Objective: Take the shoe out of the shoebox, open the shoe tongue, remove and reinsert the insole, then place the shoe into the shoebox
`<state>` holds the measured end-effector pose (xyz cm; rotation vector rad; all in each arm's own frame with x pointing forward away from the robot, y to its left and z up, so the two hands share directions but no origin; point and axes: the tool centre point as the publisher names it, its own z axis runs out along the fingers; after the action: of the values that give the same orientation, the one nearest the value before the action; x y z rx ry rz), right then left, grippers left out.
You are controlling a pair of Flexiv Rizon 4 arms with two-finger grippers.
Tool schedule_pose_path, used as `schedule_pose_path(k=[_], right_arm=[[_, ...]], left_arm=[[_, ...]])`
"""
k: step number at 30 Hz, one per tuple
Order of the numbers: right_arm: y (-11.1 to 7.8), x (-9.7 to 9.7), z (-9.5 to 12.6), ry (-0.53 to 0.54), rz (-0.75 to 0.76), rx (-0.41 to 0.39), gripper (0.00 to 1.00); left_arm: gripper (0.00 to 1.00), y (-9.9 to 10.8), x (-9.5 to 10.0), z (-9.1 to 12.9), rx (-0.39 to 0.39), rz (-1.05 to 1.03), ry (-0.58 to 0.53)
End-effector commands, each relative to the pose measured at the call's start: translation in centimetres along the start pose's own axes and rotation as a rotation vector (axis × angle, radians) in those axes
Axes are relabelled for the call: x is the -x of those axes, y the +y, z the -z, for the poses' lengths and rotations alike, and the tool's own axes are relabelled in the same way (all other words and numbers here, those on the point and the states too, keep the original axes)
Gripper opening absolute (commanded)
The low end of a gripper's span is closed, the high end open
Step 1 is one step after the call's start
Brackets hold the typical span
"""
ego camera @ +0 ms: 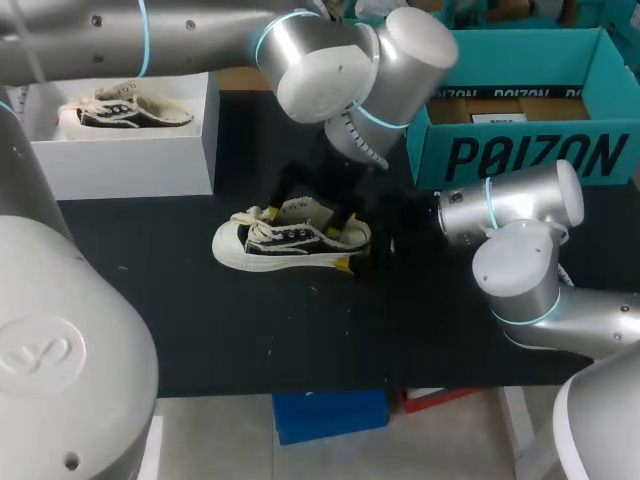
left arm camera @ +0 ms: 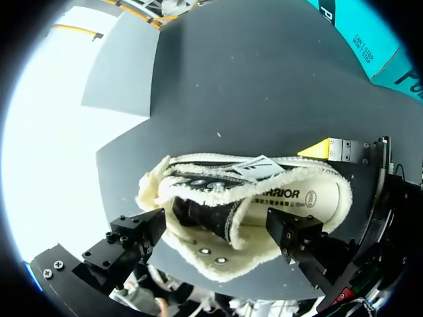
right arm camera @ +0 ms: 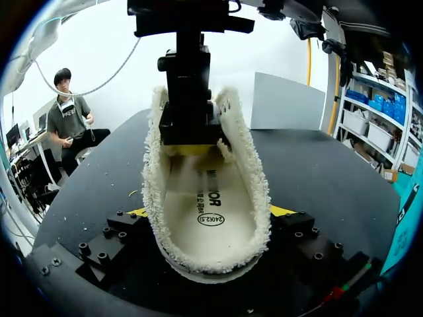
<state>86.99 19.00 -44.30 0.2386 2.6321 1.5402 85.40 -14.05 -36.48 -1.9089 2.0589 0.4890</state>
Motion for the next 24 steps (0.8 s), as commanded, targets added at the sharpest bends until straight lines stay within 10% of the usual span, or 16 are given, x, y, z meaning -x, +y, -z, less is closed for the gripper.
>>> schedule_pose_path(k=[1,4,11,24], right_arm=[[-0.20,0.07,-0.25,-0.002,-0.001,0.000,0.00],[-0.20,0.07,-0.25,-0.002,-0.001,0.000,0.00],[-0.20,0.07,-0.25,-0.002,-0.001,0.000,0.00],[-0.20,0.07,-0.25,-0.002,-0.001,0.000,0.00]], left_arm=[[1.00,-0.01,-0.63,-0.39,0.005,0.001,-0.012],[0.98,-0.03,-0.80,-0.64,0.021,-0.012,0.003],[0.00,-0.09,-0.95,-0.80,0.006,-0.015,-0.020],[0.00,0.02,-0.67,-0.63,-0.005,-0.040,-0.014]])
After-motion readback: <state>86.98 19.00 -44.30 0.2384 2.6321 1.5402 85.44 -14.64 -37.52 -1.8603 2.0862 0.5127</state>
